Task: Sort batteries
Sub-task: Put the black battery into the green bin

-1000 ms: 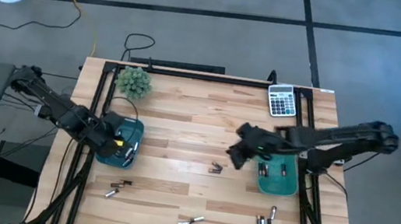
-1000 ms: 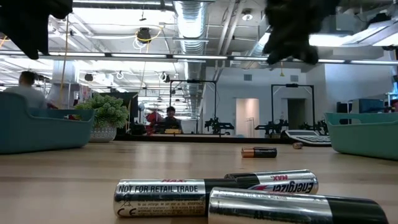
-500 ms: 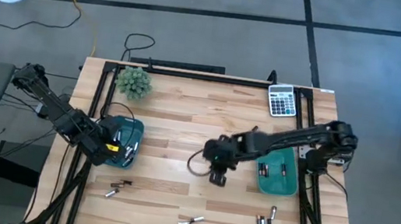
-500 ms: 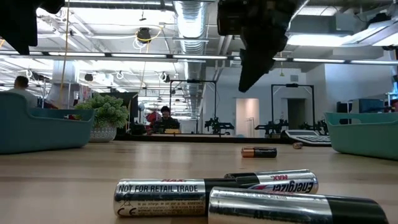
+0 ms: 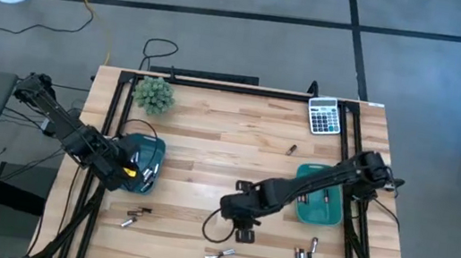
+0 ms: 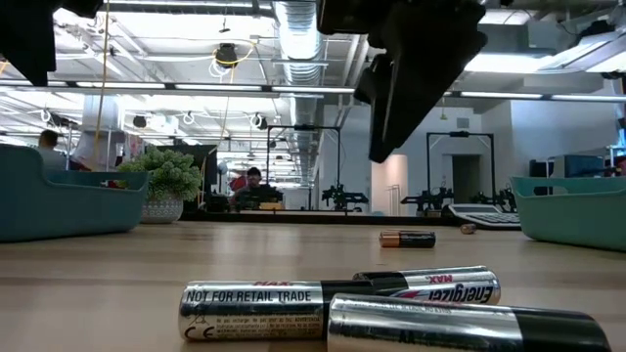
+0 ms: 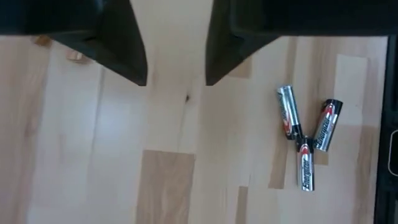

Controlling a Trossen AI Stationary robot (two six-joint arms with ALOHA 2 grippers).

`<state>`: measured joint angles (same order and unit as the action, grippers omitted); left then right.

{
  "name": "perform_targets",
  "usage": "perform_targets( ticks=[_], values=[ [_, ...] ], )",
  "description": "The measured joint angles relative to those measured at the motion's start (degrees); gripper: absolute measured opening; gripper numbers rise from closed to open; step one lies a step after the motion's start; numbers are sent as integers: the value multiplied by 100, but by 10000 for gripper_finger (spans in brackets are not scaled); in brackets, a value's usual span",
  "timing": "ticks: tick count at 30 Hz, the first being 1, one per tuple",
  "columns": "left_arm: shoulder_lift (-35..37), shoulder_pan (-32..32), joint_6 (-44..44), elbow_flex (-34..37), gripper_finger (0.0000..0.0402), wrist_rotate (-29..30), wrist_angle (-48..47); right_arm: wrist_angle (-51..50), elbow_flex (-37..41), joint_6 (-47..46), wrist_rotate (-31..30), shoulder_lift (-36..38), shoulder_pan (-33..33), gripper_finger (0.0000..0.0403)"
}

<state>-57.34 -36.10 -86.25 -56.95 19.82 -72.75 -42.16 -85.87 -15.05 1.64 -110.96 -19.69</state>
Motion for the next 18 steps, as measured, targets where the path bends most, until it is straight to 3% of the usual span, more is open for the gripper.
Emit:
perform_targets(
  ticks=[6, 11, 18],
  values=[
    [-165, -121, -3, 0, 146, -41, 1083, -701, -336, -302, 3, -85, -230, 261],
    [-794, -366, -219, 0, 146, -9, 1999, -1717, -343, -1184, 3, -42, -527, 270],
    [-1815, -681, -753, -226, 146, -5, 2971, -2753, -240, -3397, -4, -39, -1275, 270]
  ],
)
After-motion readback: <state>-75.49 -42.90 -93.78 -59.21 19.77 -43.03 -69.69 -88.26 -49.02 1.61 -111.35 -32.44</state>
